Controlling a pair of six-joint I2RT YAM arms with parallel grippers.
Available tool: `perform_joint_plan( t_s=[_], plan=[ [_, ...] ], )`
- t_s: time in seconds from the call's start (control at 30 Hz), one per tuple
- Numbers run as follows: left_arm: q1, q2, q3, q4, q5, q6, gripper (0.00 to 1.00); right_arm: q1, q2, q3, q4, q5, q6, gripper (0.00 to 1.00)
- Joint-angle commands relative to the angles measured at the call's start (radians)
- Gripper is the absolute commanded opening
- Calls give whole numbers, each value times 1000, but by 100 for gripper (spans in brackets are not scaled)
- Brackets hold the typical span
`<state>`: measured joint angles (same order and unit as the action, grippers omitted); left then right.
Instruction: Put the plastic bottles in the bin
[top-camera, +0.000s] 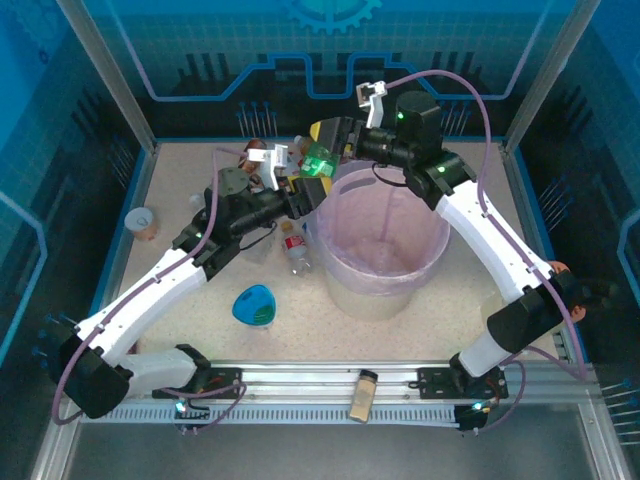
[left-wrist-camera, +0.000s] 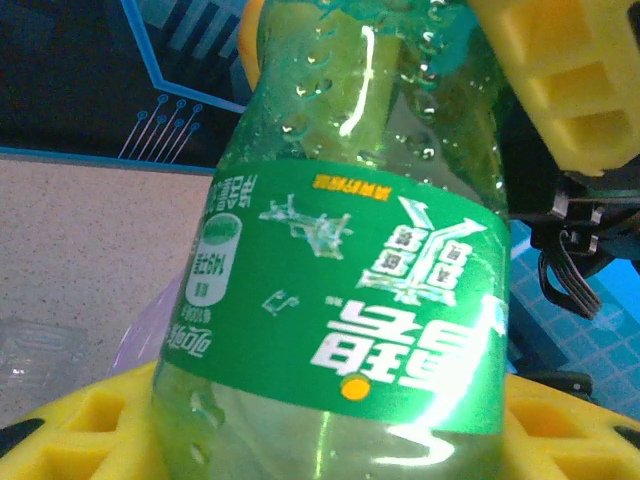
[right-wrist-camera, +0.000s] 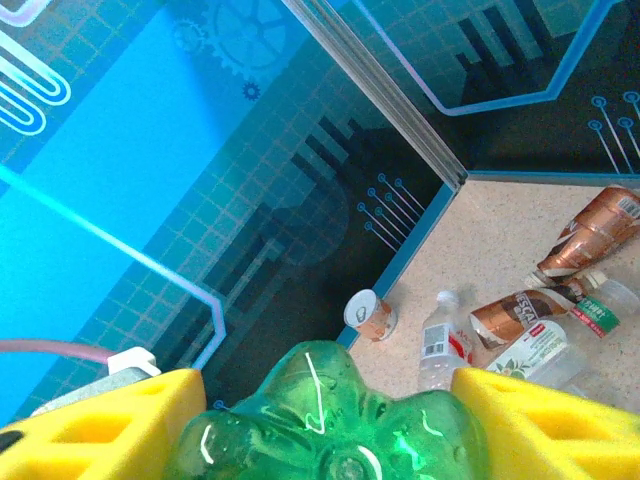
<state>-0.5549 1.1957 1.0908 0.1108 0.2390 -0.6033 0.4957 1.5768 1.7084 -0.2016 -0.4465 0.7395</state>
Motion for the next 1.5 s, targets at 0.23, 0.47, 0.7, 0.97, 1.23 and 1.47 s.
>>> perform_joint_plan(
  t_s=[0.23, 0.47, 0.7, 0.97, 1.23, 1.47],
  plan=[
    [-4, -70, -23, 12, -63, -17, 78, -38, -15, 102, 8, -31, -42, 46],
    [48, -260, -150, -147, -283, -72, 99, -115, -66, 172, -68, -64, -100, 40],
    [330, -334, -284, -371, -185, -132, 99, -172, -164, 218, -413, 18, -365, 36],
    [544, -257, -379, -380, -156, -110, 99, -131, -274, 45, -643, 270, -583, 32],
    [570, -125, -419, -378, -224, -71, 95, -33, -298, -246, -545, 336, -550, 32],
    [569, -42, -445, -373, -284, -25, 97, -29, -290, -438, -444, 305, -498, 31]
  ],
)
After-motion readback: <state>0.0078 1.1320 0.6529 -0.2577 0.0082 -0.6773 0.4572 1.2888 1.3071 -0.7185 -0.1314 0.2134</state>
